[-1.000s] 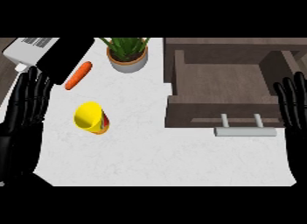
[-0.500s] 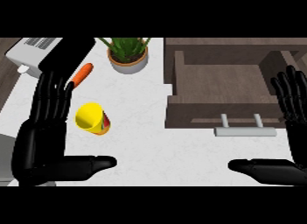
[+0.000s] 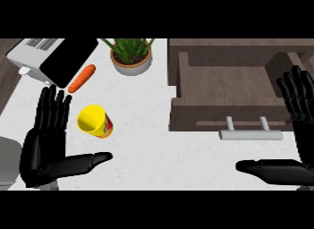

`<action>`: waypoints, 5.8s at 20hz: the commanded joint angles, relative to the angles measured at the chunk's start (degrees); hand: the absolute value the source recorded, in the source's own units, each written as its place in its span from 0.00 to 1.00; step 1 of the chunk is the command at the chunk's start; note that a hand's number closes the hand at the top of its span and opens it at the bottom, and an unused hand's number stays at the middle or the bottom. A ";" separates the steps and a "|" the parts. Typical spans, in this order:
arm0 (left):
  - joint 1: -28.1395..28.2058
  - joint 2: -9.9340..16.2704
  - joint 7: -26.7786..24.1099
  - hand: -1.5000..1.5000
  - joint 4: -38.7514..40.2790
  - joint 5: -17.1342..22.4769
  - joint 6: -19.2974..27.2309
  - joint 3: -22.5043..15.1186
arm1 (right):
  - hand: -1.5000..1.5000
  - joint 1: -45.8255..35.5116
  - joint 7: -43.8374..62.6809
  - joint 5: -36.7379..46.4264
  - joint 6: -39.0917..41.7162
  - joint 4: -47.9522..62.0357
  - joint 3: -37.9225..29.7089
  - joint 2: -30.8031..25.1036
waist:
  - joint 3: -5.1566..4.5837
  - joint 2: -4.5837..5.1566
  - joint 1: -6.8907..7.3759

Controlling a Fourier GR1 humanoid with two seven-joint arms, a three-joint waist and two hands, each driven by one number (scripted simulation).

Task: Pick up the cup, place it into the drawer and close the drawer

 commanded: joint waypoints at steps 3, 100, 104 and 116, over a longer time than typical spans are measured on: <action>-0.39 0.93 -4.15 0.00 8.72 -0.22 0.59 5.13 | 0.00 0.65 -4.29 -1.04 2.21 3.04 -3.06 -1.47 | 0.02 0.03 -0.10; -35.91 6.15 -47.73 1.00 65.10 4.62 -28.99 16.26 | 0.00 -3.08 -0.95 -2.40 5.29 6.24 -7.70 -0.83 | 0.10 -0.42 0.65; -37.75 2.32 -38.64 1.00 55.24 3.83 -21.95 12.76 | 0.00 -1.29 -0.94 -2.56 5.96 3.98 -6.85 -0.51 | 0.09 -0.51 0.63; -52.02 -0.88 -15.00 1.00 43.17 1.65 -5.76 4.28 | 0.00 -1.47 -4.21 -5.27 7.89 7.07 -9.75 -1.59 | 0.06 -0.05 -0.51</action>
